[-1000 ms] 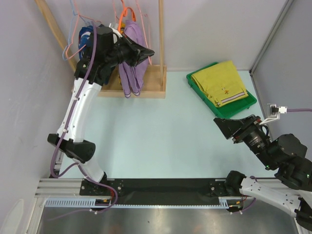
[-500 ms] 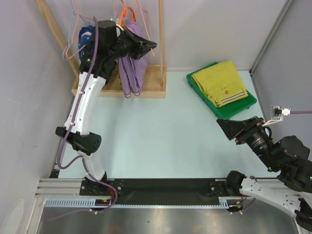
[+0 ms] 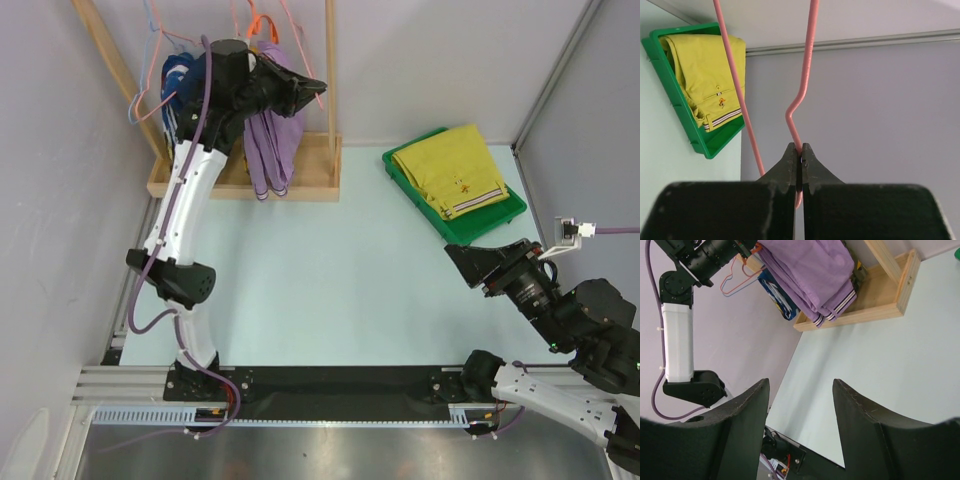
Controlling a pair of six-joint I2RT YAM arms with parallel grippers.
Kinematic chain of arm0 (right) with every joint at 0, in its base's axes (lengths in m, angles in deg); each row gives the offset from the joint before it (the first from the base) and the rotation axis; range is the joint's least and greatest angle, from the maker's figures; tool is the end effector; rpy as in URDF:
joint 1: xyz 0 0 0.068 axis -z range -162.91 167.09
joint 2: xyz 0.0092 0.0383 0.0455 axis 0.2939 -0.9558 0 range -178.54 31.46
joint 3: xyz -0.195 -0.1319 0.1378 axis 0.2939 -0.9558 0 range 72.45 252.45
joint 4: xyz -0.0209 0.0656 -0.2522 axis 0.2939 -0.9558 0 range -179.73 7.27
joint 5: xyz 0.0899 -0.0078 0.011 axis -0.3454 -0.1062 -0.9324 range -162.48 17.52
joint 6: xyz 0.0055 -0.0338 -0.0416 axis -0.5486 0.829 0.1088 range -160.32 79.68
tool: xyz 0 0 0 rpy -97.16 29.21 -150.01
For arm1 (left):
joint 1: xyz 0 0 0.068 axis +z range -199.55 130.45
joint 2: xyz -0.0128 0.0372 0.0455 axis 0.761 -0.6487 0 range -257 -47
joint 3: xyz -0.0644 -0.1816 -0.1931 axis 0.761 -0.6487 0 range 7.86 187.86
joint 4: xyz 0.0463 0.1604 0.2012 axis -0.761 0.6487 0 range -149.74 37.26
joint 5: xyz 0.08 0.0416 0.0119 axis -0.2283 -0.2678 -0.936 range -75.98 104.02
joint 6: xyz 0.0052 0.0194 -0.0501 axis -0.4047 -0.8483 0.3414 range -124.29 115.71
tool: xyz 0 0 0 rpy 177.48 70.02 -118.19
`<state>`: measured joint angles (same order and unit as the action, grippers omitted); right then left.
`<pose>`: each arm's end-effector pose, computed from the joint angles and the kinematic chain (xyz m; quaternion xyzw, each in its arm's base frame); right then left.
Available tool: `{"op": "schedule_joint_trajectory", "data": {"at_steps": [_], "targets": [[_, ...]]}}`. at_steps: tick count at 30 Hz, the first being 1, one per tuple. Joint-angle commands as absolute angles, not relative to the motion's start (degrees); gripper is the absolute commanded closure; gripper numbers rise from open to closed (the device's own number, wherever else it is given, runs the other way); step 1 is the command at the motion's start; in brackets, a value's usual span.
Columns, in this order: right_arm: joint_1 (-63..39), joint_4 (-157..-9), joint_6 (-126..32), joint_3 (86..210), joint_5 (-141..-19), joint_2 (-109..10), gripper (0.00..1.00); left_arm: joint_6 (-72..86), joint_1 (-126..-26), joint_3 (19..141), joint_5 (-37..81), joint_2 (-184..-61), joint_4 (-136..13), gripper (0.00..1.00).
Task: Remove the trousers from the hanger
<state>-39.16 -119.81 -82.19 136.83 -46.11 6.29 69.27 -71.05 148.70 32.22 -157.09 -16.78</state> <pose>0.0347 0.0236 0.4310 0.0784 0.6908 0.4260 0.5790 0.3643 -0.1555 0.5155 -0.2481 0.7341 -0.5404 0.3279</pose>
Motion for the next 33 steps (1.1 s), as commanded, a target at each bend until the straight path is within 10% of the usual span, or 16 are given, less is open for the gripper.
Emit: {"op": "schedule_joint_trajectory", "data": {"at_steps": [1, 16, 27, 33], "targets": [[-39.2, -118.7, -81.4, 138.4, -44.8, 6.1, 0.41, 73.4, -70.3, 151.7, 32.9, -158.5, -19.7, 1.00], [-39.2, -115.9, -82.1, 136.1, -47.2, 3.5, 0.41, 63.6, -70.3, 139.2, 32.0, -149.8, -21.4, 0.98], [-39.2, -116.0, -82.7, 134.7, -47.9, 1.1, 0.41, 53.9, -70.2, 134.1, 30.5, -144.3, -22.2, 0.41], [-39.2, -115.1, -82.9, 134.0, -48.8, -0.8, 0.41, 49.4, -70.2, 131.2, 29.5, -139.9, -21.8, 0.32]]}}
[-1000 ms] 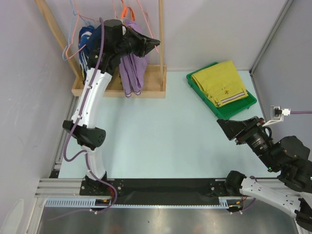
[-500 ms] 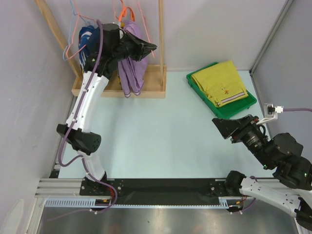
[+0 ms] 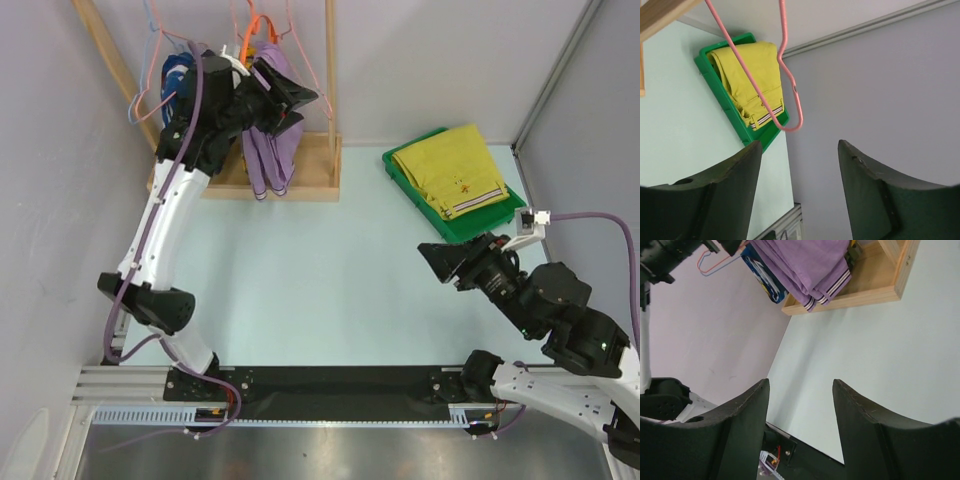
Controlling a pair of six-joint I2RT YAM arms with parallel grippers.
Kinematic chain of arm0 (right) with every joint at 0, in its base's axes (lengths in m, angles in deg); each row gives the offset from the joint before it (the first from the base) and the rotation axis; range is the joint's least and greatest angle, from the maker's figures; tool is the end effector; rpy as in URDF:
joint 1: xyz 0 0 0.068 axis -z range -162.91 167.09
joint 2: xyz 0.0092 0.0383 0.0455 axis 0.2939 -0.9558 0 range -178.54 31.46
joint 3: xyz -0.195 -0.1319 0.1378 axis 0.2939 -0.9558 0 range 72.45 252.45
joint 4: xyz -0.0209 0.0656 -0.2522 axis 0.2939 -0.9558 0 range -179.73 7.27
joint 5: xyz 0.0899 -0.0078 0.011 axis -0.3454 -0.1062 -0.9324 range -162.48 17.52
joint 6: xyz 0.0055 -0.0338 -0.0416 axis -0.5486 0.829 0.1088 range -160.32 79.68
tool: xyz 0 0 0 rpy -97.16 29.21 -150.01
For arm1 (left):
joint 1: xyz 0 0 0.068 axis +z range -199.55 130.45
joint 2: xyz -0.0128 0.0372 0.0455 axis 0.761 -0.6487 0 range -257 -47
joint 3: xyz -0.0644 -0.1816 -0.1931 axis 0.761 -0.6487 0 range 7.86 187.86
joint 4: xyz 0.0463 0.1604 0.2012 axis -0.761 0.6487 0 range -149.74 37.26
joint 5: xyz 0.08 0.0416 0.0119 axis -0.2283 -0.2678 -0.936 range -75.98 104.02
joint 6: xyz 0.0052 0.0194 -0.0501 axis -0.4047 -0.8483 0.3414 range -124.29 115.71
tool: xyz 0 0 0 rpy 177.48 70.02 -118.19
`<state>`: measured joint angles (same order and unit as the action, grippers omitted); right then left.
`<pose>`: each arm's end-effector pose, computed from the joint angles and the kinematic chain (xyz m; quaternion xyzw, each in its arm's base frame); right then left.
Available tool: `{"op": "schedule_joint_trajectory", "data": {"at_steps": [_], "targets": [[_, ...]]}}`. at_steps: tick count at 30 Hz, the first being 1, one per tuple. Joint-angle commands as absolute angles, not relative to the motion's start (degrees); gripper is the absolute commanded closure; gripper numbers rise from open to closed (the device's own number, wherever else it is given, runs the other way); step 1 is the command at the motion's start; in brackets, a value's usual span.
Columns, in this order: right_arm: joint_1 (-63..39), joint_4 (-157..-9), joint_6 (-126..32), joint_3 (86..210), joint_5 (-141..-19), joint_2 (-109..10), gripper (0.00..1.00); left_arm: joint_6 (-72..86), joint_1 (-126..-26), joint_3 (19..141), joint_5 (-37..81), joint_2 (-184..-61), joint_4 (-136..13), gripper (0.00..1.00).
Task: Remove the trousers from the hanger
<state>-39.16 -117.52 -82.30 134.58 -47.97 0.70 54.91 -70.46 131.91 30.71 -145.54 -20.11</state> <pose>0.0552 0.0562 0.4209 0.0561 0.7239 0.4055 0.5554 0.3320 -0.1378 0.5079 -0.1717 0.7664 -0.4791 0.3920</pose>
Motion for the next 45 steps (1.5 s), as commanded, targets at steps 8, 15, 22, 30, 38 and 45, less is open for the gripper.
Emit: {"op": "schedule_joint_trajectory", "data": {"at_steps": [8, 15, 22, 30, 38, 45], "targets": [[-39.2, -112.8, -82.7, 130.5, -50.2, -5.4, 0.41, 40.1, -70.4, 124.9, 30.4, -131.0, -20.0, 0.29], [-38.6, -102.4, -83.6, 122.8, -52.9, -9.1, 0.41, 29.8, -70.6, 99.3, 37.2, -110.1, -28.8, 0.27], [-37.8, -74.9, -86.8, 103.3, -57.4, -7.9, 0.41, 31.1, -70.7, 63.2, 53.4, -87.7, -47.1, 0.21], [-36.2, -44.3, -95.7, 78.4, -56.3, -4.2, 0.36, 46.0, -70.9, 33.0, 59.5, -67.3, -73.4, 0.15], [-34.7, -46.8, -99.7, 65.5, -53.5, 10.6, 0.11, 69.2, -71.4, 4.3, 54.5, -51.0, -97.4, 0.12], [-35.0, -52.8, -104.4, 66.4, -49.9, 9.4, 0.00, 75.3, -71.6, -3.8, 53.0, -39.4, -98.6, 0.07]]}}
